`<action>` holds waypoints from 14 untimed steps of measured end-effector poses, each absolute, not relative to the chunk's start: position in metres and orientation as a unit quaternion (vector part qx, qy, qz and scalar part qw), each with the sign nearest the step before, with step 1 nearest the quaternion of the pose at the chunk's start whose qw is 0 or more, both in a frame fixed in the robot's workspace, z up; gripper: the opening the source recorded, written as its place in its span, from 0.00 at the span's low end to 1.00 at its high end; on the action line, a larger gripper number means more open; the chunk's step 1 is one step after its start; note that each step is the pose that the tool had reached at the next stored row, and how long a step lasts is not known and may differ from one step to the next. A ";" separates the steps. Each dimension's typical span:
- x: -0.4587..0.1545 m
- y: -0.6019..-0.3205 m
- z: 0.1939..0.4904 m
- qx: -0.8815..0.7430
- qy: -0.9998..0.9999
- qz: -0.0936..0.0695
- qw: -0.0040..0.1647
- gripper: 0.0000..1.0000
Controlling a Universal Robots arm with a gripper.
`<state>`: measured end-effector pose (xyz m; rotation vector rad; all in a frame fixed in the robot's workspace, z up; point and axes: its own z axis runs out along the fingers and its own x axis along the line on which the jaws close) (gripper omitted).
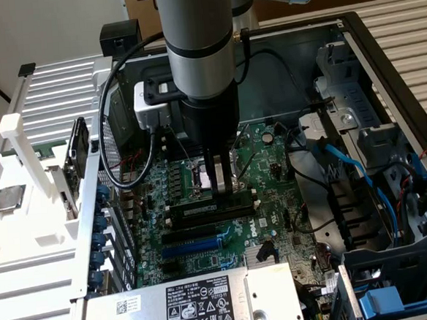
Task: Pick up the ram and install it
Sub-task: 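Insert the ram into the slot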
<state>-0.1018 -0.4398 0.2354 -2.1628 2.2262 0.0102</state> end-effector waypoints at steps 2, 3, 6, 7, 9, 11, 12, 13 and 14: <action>-0.102 -0.440 0.235 -0.697 0.717 0.003 0.019 0.12; -0.102 -0.440 0.235 -0.697 0.717 0.003 0.019 0.12; -0.102 -0.440 0.235 -0.697 0.717 0.004 0.018 0.12; -0.102 -0.440 0.235 -0.697 0.717 0.004 0.018 0.12; -0.102 -0.440 0.234 -0.697 0.717 0.004 0.018 0.12; -0.101 -0.440 0.234 -0.697 0.717 0.004 0.018 0.12; -0.101 -0.440 0.234 -0.697 0.717 0.004 0.018 0.12; -0.101 -0.440 0.234 -0.697 0.717 0.005 0.017 0.12; -0.101 -0.440 0.234 -0.697 0.717 0.005 0.017 0.12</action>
